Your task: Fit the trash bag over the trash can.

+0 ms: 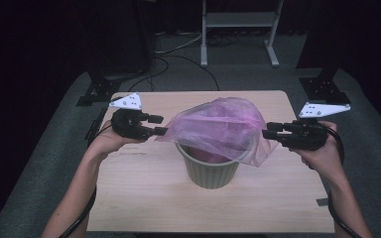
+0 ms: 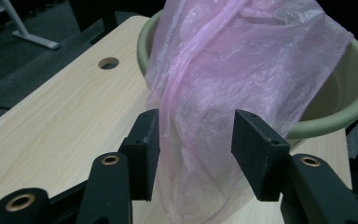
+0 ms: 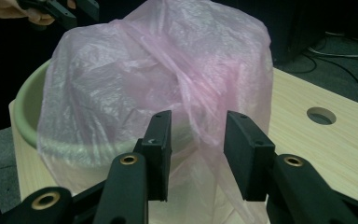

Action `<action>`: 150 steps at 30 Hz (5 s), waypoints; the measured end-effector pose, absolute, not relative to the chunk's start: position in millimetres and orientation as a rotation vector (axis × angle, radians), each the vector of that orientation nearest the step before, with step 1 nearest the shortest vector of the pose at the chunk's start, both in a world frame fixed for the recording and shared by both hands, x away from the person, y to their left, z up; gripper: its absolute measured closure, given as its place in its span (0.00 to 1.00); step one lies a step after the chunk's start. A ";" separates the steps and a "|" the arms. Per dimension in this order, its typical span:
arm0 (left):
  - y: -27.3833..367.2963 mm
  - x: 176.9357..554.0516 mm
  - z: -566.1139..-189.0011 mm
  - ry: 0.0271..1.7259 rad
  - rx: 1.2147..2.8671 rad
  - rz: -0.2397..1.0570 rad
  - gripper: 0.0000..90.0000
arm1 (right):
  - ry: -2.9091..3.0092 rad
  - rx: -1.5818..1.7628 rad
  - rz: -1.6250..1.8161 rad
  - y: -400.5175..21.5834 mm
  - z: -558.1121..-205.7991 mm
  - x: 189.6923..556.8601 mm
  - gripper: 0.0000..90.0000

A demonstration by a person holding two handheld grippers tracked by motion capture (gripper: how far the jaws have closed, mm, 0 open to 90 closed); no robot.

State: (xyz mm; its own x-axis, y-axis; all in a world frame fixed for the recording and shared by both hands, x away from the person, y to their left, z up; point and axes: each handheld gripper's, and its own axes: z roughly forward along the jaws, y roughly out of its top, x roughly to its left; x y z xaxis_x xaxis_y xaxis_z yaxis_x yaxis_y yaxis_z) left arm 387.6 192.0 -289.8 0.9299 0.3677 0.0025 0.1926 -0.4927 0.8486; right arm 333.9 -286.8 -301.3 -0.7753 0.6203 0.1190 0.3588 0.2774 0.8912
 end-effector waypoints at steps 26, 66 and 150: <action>185.5 365.1 -307.3 0.275 2.158 0.131 0.39 | 2.499 0.635 1.470 -267.7 -327.1 299.8 0.51; 172.4 347.8 -387.1 0.227 2.248 0.134 1.00 | 2.632 0.777 1.162 -224.7 -398.3 307.2 1.00; 174.1 366.3 -285.9 0.244 2.181 0.367 0.99 | 2.377 0.731 1.465 -228.2 -265.0 312.5 1.00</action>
